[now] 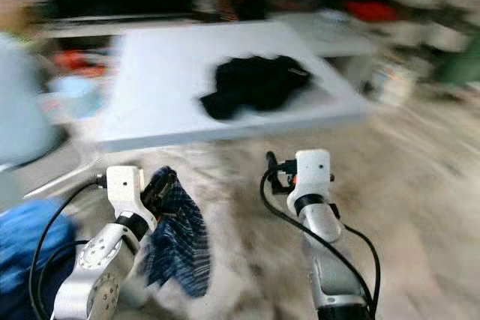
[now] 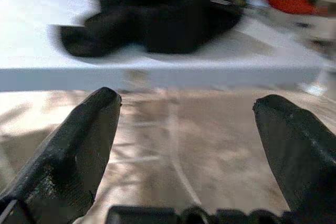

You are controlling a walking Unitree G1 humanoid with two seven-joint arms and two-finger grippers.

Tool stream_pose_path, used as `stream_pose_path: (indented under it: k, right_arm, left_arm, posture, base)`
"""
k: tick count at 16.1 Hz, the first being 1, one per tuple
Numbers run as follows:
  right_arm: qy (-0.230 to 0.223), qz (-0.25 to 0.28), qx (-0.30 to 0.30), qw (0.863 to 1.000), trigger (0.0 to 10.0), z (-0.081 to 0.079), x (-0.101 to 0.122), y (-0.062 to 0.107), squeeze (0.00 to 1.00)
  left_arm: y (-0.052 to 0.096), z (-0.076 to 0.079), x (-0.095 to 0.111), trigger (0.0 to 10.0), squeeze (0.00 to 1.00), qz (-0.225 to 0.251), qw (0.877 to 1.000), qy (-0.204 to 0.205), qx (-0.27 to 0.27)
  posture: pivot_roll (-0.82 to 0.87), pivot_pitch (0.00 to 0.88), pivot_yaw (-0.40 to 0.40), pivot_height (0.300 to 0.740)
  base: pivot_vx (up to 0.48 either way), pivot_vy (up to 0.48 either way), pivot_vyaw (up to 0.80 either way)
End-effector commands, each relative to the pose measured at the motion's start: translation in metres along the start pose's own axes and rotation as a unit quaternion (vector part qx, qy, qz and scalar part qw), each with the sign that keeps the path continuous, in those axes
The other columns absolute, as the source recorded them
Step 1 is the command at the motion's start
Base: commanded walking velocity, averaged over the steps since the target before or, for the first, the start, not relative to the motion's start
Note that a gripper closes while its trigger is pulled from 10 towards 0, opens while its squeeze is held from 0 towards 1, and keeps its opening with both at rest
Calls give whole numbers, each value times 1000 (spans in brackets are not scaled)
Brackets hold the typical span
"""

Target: Hang hanger

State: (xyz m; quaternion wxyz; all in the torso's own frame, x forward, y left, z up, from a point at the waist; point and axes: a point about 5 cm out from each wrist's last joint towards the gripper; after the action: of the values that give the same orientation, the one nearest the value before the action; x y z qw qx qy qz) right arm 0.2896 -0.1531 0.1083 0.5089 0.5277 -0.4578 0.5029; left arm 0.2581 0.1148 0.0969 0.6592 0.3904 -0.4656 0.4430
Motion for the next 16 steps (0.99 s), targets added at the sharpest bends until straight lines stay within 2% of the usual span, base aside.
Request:
stream_pose_path:
  k: [1, 10, 12, 16]
  right_arm:
    - [2, -1, -6, 1000, 10000, 4, 2, 1, 0]
    - [5, -1, -5, 1000, 10000, 4, 1, 1, 0]
    - [5, -2, -5, 1000, 10000, 4, 0, 2, 0]
    - [6, -3, -6, 1000, 10000, 4, 0, 2, 0]
  left_arm:
    - [-2, 7, 8, 10000, 0, 18, 1000, -3, -19]
    - [-1, 8, 7, 10000, 0, 16, 999, 5, -29]
    - [-1, 8, 7, 10000, 0, 16, 999, 7, -29]
    - [0, 8, 6, 10000, 0, 14, 999, 8, -29]
  posture:
    - [-6, 0, -39, 740]
    - [-8, 0, -38, 740]
    - [-11, 0, -38, 740]
    - [-12, 0, -38, 740]
  base:
    - [0, 0, -800]
    - [0, 0, -800]
    - [247, 244, -675]
    - [246, 247, -125]
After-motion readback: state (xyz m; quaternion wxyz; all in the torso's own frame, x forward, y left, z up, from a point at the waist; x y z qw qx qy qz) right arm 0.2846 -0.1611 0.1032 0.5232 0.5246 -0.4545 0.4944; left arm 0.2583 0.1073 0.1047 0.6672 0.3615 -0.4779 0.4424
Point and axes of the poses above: a point about 5 cm out from each wrist's last joint towards the gripper, its own y axis pointing back from the gripper into the wrist, its own x axis along the axis of the wrist's last joint, z = x × y
